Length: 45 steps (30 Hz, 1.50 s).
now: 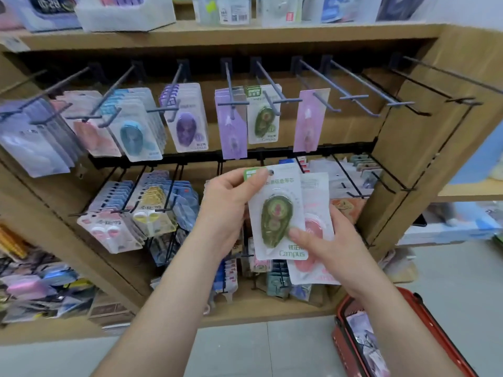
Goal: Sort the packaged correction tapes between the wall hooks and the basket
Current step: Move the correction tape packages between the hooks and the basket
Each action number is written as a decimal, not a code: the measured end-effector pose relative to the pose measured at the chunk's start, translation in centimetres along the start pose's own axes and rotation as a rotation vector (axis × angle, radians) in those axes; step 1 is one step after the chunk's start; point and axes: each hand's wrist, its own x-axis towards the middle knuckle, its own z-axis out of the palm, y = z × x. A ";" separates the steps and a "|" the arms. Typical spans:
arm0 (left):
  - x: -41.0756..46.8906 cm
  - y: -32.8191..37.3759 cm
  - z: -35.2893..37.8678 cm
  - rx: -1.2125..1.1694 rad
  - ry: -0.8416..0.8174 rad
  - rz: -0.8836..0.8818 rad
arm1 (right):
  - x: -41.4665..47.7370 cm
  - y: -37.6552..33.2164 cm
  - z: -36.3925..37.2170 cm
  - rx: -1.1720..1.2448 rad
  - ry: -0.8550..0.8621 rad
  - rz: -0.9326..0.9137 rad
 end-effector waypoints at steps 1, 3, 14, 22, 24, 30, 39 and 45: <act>1.0 0.3 0.2 0.019 0.004 0.009 | 0.3 0.0 -0.1 0.001 0.009 -0.007; 2.4 0.3 0.6 0.057 0.012 0.045 | 1.1 0.1 -0.3 0.013 0.024 -0.016; 7.6 1.2 4.6 0.048 0.240 0.277 | 7.1 -0.5 -2.0 0.018 -0.002 -0.035; 9.9 1.2 5.1 0.104 0.341 0.307 | 8.8 -0.2 -2.0 0.023 0.034 -0.003; 9.9 1.3 5.0 0.102 0.322 0.282 | 8.9 -0.1 -1.8 0.058 0.027 0.017; 5.6 -0.2 3.7 0.096 0.190 0.229 | 9.1 -0.6 -1.7 0.147 0.023 0.053; 6.5 -2.3 2.7 0.370 0.301 0.302 | 8.4 0.2 -3.0 0.131 0.125 0.064; 11.6 -3.6 1.9 0.424 0.408 0.228 | 7.0 0.8 -4.2 0.072 0.125 0.080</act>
